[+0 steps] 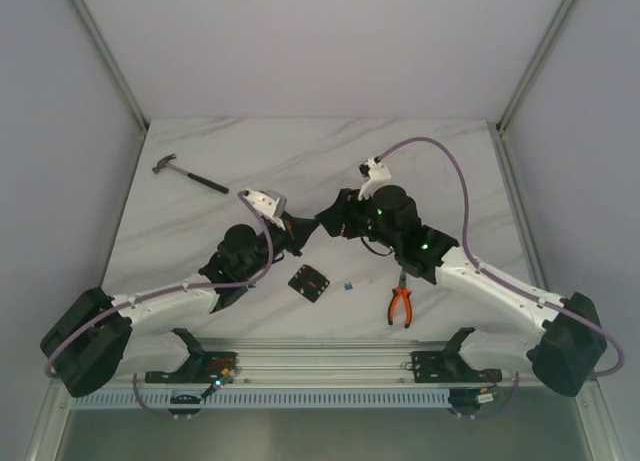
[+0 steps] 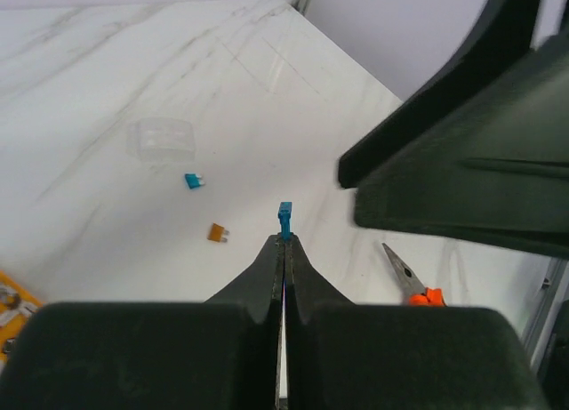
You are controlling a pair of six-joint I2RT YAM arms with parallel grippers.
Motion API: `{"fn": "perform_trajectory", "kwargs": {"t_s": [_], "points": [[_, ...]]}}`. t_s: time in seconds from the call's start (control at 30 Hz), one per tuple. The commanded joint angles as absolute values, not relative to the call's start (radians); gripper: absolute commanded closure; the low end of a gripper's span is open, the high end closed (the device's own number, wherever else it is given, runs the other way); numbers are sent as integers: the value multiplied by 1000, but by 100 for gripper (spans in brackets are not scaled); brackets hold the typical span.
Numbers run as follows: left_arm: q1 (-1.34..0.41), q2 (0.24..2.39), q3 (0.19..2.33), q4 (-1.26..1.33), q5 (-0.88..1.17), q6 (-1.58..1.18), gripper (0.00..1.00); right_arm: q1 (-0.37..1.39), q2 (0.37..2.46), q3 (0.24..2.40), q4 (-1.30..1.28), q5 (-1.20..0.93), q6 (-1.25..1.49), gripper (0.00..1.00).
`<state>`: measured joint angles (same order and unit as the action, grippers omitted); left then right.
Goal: Snap on the fuse box
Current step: Pick up the fuse from the center of the board.
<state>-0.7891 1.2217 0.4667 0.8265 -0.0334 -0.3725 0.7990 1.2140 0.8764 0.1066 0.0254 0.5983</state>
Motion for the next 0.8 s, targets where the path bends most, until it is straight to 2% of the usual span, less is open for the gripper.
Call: {"fn": "perform_trajectory", "kwargs": {"t_s": [0.0, 0.2, 0.33, 0.77], "points": [[-705, 1187, 506, 773, 149, -309, 100, 769, 1149, 937, 64, -100, 259, 44], [-629, 1198, 558, 739, 440, -285, 100, 685, 1084, 965, -5, -438, -50, 44], [-612, 1213, 595, 718, 582, -266, 100, 661, 1103, 1018, -82, -542, -176, 45], [-609, 1201, 651, 685, 771, -244, 100, 598, 1125, 1059, -179, -792, -318, 52]]}}
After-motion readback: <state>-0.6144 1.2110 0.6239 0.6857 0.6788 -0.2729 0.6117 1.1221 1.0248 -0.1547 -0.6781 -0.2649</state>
